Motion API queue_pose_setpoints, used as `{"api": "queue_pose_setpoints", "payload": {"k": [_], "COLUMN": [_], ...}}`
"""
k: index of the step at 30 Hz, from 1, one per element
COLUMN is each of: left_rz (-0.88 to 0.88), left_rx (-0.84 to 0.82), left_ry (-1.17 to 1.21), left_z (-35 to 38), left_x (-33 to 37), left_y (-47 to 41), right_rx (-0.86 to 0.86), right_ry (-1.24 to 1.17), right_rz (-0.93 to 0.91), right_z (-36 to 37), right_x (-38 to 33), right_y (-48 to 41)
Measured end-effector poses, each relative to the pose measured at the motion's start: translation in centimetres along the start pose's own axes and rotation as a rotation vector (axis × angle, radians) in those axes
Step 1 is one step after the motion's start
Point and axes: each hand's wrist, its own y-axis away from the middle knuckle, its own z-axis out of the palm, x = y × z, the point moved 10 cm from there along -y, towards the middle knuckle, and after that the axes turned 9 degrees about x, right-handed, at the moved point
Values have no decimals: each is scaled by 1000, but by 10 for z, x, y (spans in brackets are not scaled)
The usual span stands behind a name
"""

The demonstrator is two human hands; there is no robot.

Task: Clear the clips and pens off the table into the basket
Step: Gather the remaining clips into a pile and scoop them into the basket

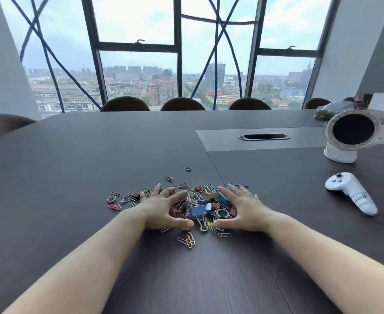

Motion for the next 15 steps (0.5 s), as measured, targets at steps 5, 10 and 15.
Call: {"api": "queue_pose_setpoints", "payload": {"k": [5,10,15], "left_rz": [-72,-10,17], "left_rx": [277,358,426], "left_ry": [-76,-82,-148], "left_z": [-20,-27,-32], "left_x": [-16,-10,0], "left_y": [4,9,12], "right_rx": [114,280,407], "right_ry": [48,66,44], "right_rz": [-10,-93,-177], "right_z": [1,-11,-23], "right_x": [-28,-40,-56], "right_y": [-26,-23,-14]}}
